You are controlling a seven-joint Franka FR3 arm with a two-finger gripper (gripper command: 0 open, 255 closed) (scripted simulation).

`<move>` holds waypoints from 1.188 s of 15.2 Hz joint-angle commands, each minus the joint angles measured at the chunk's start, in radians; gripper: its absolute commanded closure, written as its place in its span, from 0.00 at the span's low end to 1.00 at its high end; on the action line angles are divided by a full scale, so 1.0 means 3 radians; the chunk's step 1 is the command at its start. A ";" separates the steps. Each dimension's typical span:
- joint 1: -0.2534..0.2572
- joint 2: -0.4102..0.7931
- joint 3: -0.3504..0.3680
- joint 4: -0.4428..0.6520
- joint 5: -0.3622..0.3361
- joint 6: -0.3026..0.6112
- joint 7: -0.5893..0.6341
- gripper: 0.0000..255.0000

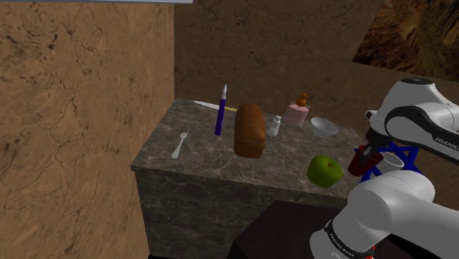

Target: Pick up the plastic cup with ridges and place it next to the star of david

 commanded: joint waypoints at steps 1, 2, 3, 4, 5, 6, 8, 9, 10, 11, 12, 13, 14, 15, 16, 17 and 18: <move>-0.0033 0.0000 -0.0071 -0.0077 -0.0075 0.0067 0.0019 1.00; -0.0050 0.0007 -0.0116 -0.0111 -0.0120 0.0104 0.0027 1.00; -0.0066 0.0016 -0.0161 -0.0145 -0.0166 0.0143 0.0034 1.00; -0.0083 0.0027 -0.0208 -0.0177 -0.0214 0.0182 0.0042 1.00; -0.0110 0.0050 -0.0289 -0.0230 -0.0297 0.0249 0.0056 1.00; -0.0110 0.0050 -0.0288 -0.0230 -0.0297 0.0249 0.0056 1.00; -0.0110 0.0050 -0.0288 -0.0230 -0.0297 0.0249 0.0056 1.00; -0.0110 0.0050 -0.0288 -0.0230 -0.0297 0.0249 0.0056 1.00; -0.0110 0.0050 -0.0288 -0.0230 -0.0297 0.0249 0.0056 1.00; -0.0110 0.0050 -0.0288 -0.0230 -0.0297 0.0249 0.0056 1.00; -0.0110 0.0050 -0.0288 -0.0230 -0.0297 0.0249 0.0056 1.00; -0.0110 0.0050 -0.0288 -0.0230 -0.0297 0.0249 0.0056 1.00; -0.0110 0.0050 -0.0288 -0.0230 -0.0297 0.0249 0.0057 0.00; -0.0110 0.0050 -0.0288 -0.0230 -0.0297 0.0249 0.0056 0.00; -0.0110 0.0050 -0.0288 -0.0230 -0.0297 0.0249 0.0056 0.00; -0.0110 0.0050 -0.0288 -0.0230 -0.0297 0.0249 0.0056 0.00; -0.0110 0.0050 -0.0288 -0.0230 -0.0297 0.0249 0.0056 0.00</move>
